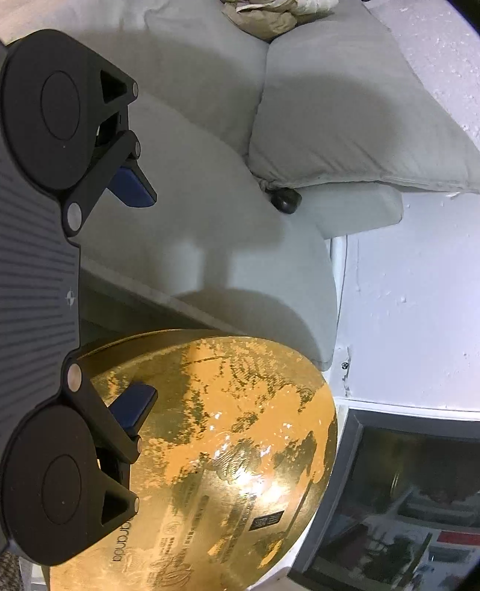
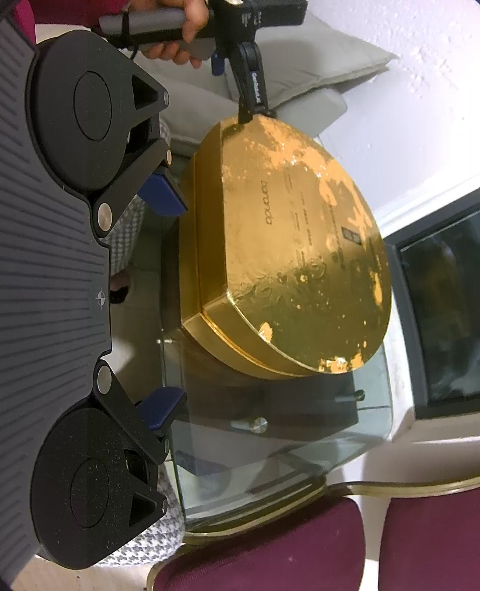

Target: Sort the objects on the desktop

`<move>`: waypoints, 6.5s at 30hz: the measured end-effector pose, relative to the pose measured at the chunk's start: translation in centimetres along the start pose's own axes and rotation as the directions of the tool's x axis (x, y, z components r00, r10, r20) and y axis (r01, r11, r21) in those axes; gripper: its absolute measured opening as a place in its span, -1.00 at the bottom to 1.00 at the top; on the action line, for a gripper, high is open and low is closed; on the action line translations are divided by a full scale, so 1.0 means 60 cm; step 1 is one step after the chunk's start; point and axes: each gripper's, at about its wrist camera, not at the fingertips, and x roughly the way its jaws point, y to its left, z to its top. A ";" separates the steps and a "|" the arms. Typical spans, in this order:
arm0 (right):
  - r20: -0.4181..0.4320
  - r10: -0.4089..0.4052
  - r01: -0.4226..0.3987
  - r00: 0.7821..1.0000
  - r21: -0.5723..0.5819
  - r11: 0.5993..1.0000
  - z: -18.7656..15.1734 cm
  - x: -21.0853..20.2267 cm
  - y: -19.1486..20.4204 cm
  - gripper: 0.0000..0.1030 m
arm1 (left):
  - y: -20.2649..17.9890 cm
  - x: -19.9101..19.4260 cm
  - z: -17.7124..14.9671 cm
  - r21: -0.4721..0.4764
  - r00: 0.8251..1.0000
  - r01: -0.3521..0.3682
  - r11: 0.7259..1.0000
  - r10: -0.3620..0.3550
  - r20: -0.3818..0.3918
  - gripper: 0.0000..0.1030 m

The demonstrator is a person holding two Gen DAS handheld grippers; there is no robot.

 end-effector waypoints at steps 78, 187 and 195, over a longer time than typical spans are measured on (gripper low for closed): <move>0.011 -0.145 0.146 0.989 -0.017 0.989 0.035 -0.085 -0.055 1.00 | -0.224 -0.225 -0.131 0.337 0.950 0.311 0.889 -0.286 -0.125 0.99; -0.029 -0.147 0.148 0.989 0.006 0.989 0.037 -0.064 -0.054 1.00 | -0.221 -0.190 -0.133 0.296 0.934 0.341 0.892 -0.284 -0.219 0.99; -0.032 -0.152 0.152 0.988 0.012 0.988 0.036 -0.060 -0.056 1.00 | -0.226 -0.188 -0.131 0.306 0.934 0.341 0.889 -0.283 -0.217 0.99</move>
